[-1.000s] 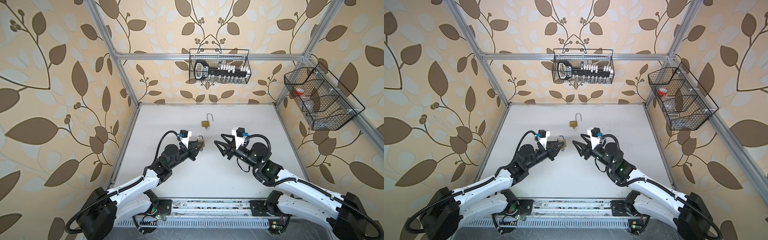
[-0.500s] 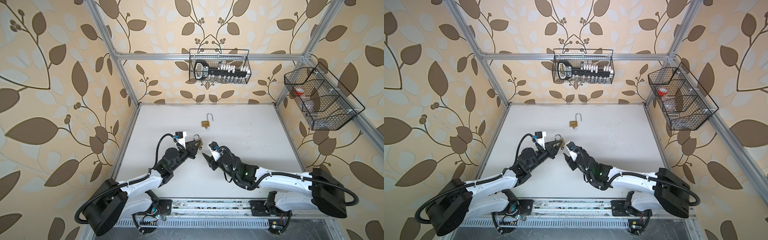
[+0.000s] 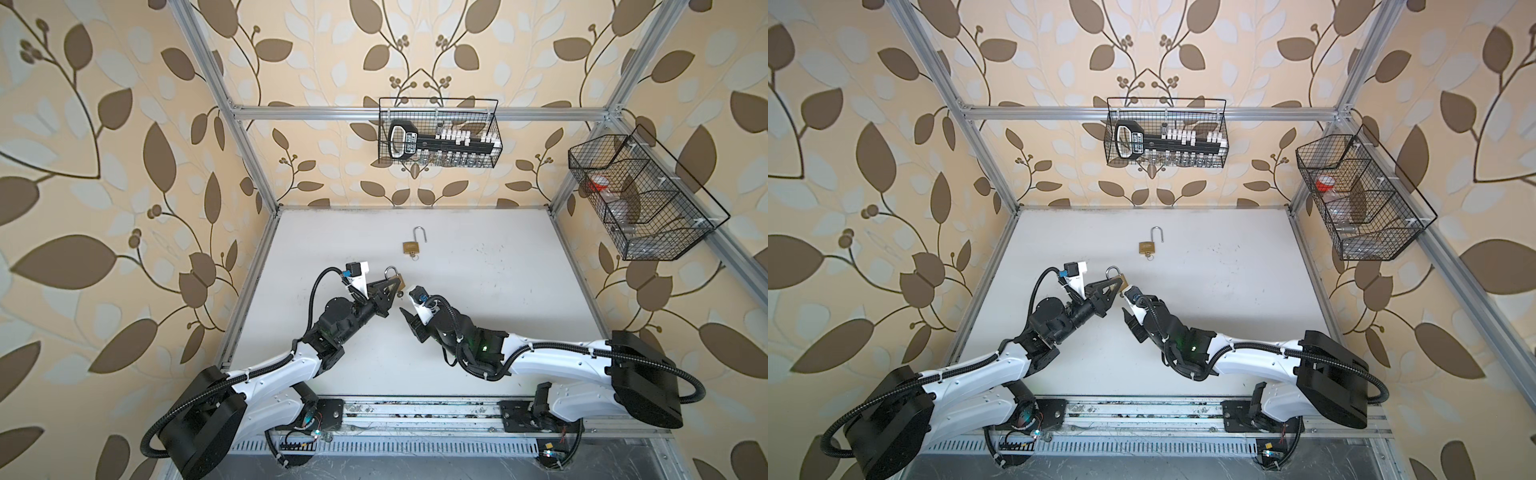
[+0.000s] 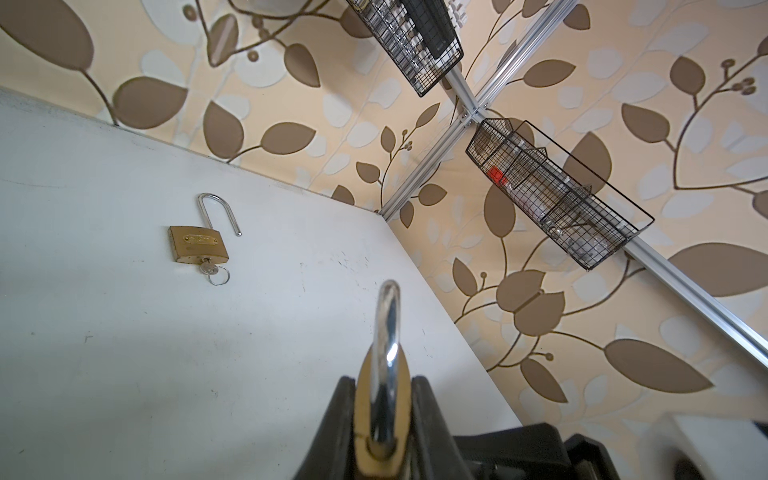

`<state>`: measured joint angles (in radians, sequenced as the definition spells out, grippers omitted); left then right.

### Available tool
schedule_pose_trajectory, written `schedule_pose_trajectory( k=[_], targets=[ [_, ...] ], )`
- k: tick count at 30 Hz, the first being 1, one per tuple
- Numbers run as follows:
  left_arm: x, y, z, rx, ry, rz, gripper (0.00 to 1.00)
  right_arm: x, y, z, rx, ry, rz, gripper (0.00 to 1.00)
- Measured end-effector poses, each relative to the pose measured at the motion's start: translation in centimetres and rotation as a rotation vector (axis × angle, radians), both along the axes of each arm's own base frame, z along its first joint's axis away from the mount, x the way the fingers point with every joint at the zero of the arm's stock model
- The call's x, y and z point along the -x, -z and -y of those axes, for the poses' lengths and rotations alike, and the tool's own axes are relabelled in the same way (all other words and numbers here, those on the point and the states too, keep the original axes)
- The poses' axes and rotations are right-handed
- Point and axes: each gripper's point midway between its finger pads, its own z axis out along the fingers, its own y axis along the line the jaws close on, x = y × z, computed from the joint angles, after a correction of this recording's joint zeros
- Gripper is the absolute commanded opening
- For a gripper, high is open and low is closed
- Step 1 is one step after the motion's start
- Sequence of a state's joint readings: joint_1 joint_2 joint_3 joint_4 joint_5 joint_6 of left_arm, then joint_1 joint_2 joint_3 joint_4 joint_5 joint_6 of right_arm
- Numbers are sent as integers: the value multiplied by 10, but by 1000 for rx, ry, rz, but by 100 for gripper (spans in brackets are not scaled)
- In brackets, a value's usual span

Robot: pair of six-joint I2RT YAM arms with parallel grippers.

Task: Unlock with the key
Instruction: 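Move the open right gripper beneath the padlock toward the hanging key, then close the right gripper on the key head below the padlock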

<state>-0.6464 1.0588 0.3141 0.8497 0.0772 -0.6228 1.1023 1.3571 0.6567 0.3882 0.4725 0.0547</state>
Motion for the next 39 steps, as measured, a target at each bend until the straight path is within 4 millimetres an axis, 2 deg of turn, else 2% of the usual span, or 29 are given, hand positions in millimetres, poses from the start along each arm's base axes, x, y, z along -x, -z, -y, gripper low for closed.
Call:
schedule_pose_trajectory(
  k=[11, 22, 26, 34, 39],
  targets=[
    [-1, 17, 9, 8, 19, -67, 0, -2, 2, 1, 6, 4, -2, 47],
    [-2, 16, 14, 44, 31, -72, 0, -7, 2, -3, -1, 7, -13, 40],
    [-2, 17, 16, 54, 36, -78, 0, -7, 2, -4, 1, 9, -16, 30],
    [-3, 13, 16, 67, 35, -68, 0, -15, 2, -6, 27, 43, -20, 29],
    [-3, 13, 16, 69, 33, -67, 0, -17, 3, -4, 35, 60, -17, 24]
  ],
)
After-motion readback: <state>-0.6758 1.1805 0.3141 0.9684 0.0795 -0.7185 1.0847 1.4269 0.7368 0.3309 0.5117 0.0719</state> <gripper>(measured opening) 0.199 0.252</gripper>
